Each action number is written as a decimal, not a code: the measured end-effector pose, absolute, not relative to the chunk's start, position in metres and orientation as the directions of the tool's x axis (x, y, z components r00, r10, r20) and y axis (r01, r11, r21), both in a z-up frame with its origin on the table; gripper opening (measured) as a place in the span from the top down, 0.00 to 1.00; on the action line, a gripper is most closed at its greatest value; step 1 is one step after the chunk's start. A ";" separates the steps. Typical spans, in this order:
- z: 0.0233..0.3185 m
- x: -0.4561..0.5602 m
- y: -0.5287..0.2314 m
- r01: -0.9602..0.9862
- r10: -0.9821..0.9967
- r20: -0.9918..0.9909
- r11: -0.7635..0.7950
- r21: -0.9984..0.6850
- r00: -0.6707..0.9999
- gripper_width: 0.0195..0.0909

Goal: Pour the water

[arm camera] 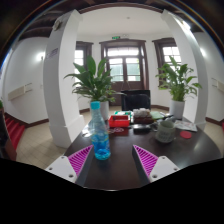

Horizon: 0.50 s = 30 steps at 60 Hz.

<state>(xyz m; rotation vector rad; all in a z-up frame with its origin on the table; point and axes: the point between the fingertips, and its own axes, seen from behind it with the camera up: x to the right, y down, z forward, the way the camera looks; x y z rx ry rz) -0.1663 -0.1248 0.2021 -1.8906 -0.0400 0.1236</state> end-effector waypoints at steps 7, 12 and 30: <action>0.217 -0.194 -0.099 -0.044 0.140 -0.088 -0.295 -0.954 0.986 0.18; 0.237 -0.200 -0.070 -0.057 0.142 -0.098 -0.269 -0.961 0.985 0.18; 0.293 -0.187 0.035 -0.068 0.112 -0.098 -0.251 -0.966 0.989 0.19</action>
